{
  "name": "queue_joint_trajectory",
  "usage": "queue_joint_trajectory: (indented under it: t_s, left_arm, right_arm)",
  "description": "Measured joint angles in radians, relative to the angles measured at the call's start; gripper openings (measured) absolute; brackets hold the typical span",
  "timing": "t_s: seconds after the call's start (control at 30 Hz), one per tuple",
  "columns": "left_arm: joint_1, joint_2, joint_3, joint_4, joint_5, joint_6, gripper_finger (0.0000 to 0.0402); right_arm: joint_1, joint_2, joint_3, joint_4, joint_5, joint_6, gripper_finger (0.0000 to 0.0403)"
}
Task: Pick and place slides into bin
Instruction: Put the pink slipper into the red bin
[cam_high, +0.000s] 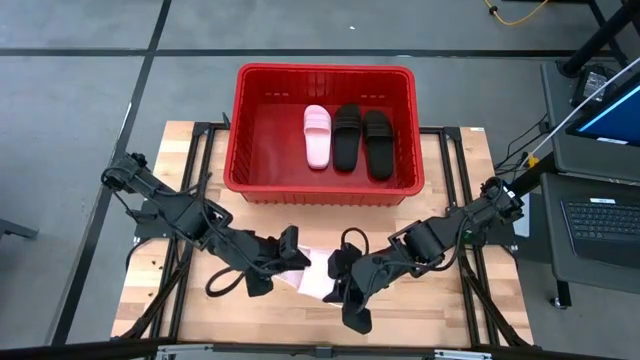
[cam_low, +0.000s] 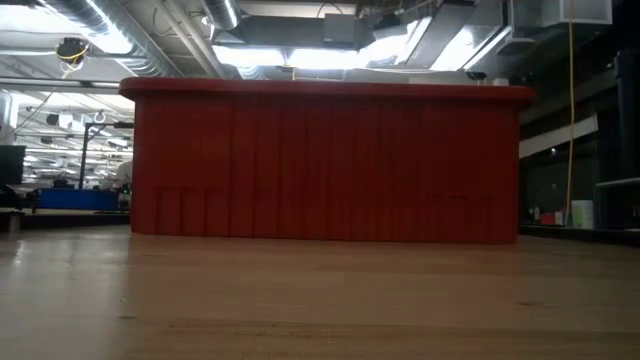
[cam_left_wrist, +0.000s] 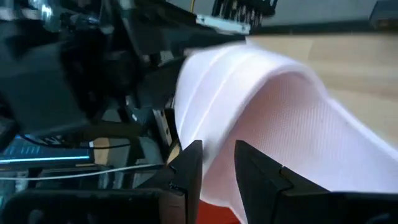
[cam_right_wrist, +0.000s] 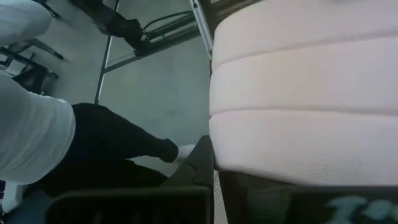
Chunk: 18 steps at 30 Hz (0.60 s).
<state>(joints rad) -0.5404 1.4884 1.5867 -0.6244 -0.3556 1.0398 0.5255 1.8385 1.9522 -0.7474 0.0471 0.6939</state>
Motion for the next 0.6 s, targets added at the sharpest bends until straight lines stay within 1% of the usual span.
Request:
queue_joint_trajectory:
  t_s: [0.13,0.23,0.6]
  left_arm:
    - [0.0,0.033,0.0,0.009,-0.085,0.068,0.0088]
    - [0.001,0.047,0.0,0.039,-0.123,0.097,0.0088]
    - [-0.016,0.048,0.0,0.053,-0.125,0.1,0.0088]
  right_arm:
    - [0.0,0.0,0.0,0.0,0.0,0.005,0.0011]
    - [0.0,0.0,0.0,0.003,0.0,0.005,0.0011]
    - [0.0,0.0,0.0,0.003,0.0,-0.006,0.0011]
